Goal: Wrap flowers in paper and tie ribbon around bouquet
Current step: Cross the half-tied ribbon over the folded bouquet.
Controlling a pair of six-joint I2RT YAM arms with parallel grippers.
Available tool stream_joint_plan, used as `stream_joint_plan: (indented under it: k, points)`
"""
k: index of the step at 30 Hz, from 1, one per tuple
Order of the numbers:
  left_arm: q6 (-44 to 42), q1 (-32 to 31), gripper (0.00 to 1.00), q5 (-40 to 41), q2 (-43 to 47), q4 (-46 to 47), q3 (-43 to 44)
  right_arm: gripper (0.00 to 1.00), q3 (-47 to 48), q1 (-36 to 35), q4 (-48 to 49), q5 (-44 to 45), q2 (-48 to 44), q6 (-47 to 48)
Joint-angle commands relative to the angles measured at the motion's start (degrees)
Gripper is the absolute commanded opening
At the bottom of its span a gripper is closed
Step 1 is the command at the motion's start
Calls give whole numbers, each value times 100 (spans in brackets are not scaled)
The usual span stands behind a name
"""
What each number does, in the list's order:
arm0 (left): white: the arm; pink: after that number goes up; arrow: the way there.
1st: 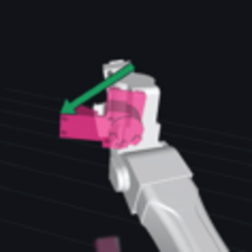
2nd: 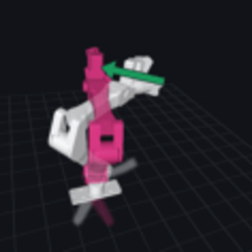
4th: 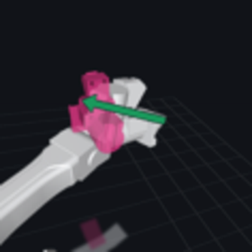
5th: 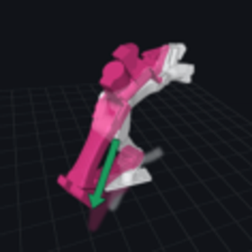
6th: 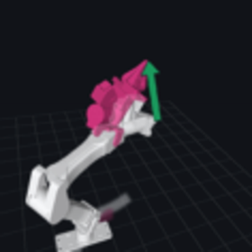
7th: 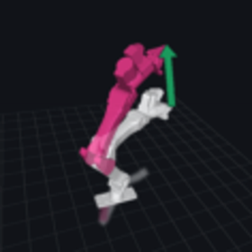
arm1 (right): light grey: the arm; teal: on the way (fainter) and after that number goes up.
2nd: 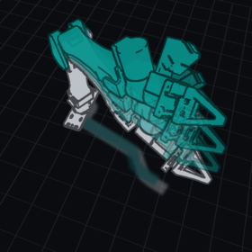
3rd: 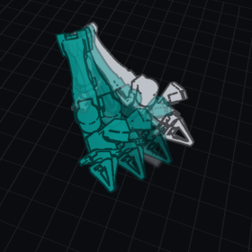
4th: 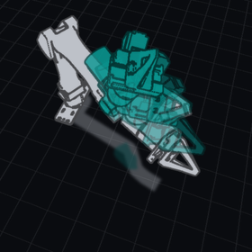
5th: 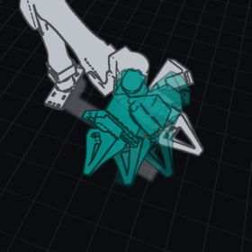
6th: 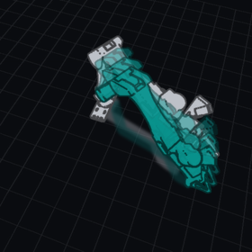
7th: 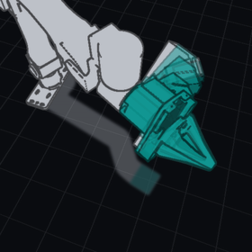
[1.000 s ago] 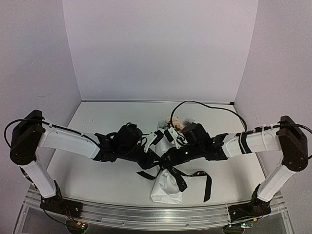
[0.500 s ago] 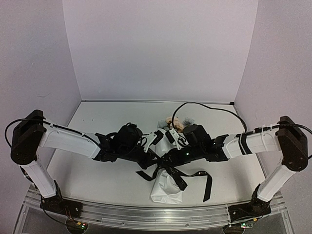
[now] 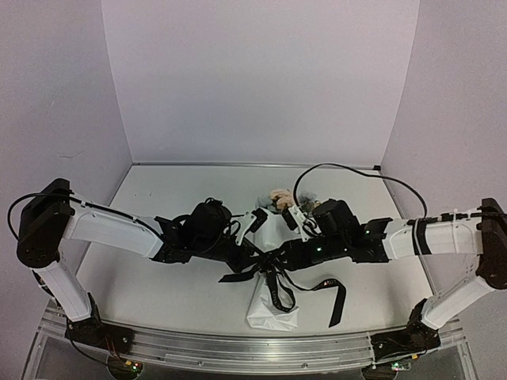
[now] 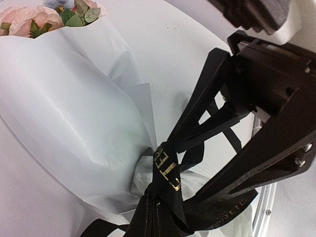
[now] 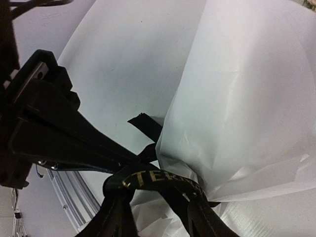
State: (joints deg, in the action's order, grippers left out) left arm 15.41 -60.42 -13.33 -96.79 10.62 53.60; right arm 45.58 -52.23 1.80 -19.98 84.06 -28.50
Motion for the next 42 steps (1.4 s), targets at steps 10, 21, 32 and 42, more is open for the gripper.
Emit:
stream_joint_plan:
  k: [10,21,32,42]
  points:
    - [-12,-74,0,165,111,38,303,53,-151,-116,-1599,159,-900,344]
    - [-56,-75,0,129,50,-67,416,55,-265,-786,-2159,531,-1122,458]
    - [-86,-75,0,152,47,-94,481,38,-216,-1099,-2334,797,-754,294]
    - [-100,-74,0,154,66,-90,481,21,-162,-1129,-2324,989,-639,253]
